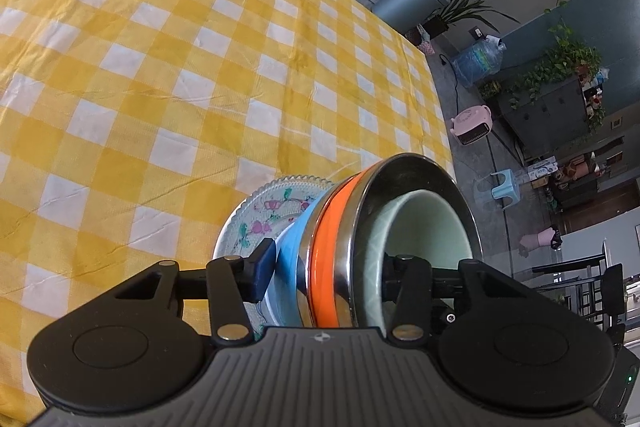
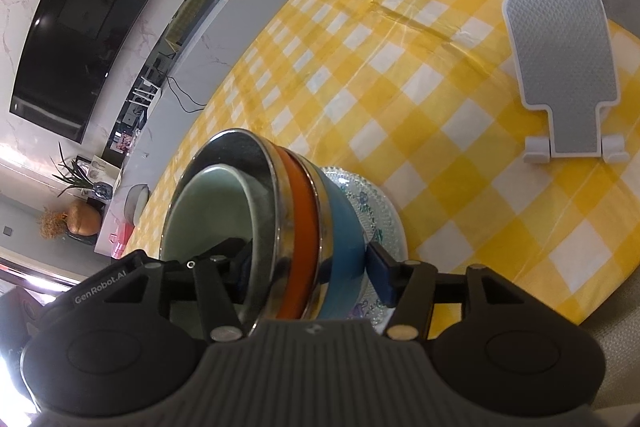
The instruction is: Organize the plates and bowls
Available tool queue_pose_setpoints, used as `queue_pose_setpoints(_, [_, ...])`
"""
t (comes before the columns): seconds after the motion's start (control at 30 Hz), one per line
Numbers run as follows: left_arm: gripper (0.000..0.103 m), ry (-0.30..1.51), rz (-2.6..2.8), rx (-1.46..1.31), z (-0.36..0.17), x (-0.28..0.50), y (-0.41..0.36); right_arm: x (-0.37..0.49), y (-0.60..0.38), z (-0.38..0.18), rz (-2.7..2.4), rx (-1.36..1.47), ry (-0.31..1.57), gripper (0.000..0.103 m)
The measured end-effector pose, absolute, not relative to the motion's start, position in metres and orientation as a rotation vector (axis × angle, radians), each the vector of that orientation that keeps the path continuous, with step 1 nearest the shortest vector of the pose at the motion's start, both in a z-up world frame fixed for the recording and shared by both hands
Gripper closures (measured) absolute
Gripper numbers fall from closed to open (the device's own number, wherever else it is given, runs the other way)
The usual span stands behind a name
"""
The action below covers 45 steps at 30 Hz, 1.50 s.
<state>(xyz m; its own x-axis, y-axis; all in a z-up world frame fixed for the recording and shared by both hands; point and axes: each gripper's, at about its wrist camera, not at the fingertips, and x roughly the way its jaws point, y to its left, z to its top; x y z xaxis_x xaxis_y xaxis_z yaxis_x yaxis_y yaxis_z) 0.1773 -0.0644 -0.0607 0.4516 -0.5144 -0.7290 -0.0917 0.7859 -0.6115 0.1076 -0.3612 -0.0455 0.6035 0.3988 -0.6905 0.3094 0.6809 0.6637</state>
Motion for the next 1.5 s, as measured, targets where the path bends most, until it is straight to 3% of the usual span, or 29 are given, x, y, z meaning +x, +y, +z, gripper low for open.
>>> queue_pose_setpoints(0.13, [0.050,1.067,-0.283,-0.640,-0.056,0.177,-0.061,0.107,-0.361,-0.044,0.060,0.856,0.940,0.043])
queue_pose_setpoints(0.27, [0.043,1.039,-0.280,-0.606,-0.049,0.174,-0.061,0.101,-0.363,-0.034,0.057,0.829,0.857,0.026])
queue_pose_setpoints(0.3, [0.038,1.028,-0.275,-0.593,-0.046,0.172,-0.061,0.100,-0.363,-0.033,0.056,0.823,0.846,0.025])
queue_pose_setpoints(0.5, [0.035,0.927,-0.270,-0.481,-0.016,0.153,-0.059,0.095,-0.359,-0.017,0.009,0.748,0.805,0.023])
queue_pose_setpoints(0.57, [0.035,0.881,-0.257,-0.413,-0.002,0.144,-0.058,0.091,-0.356,-0.005,-0.004,0.724,0.785,0.017])
queue_pose_setpoints(1.03, [0.035,0.593,-0.232,-0.094,0.078,0.052,-0.041,0.032,-0.292,0.077,-0.016,0.250,0.710,0.014])
queue_pose_setpoints(1.5, [0.030,0.527,-0.101,0.123,0.045,-0.011,-0.037,-0.048,-0.252,0.068,-0.009,0.046,0.570,0.012])
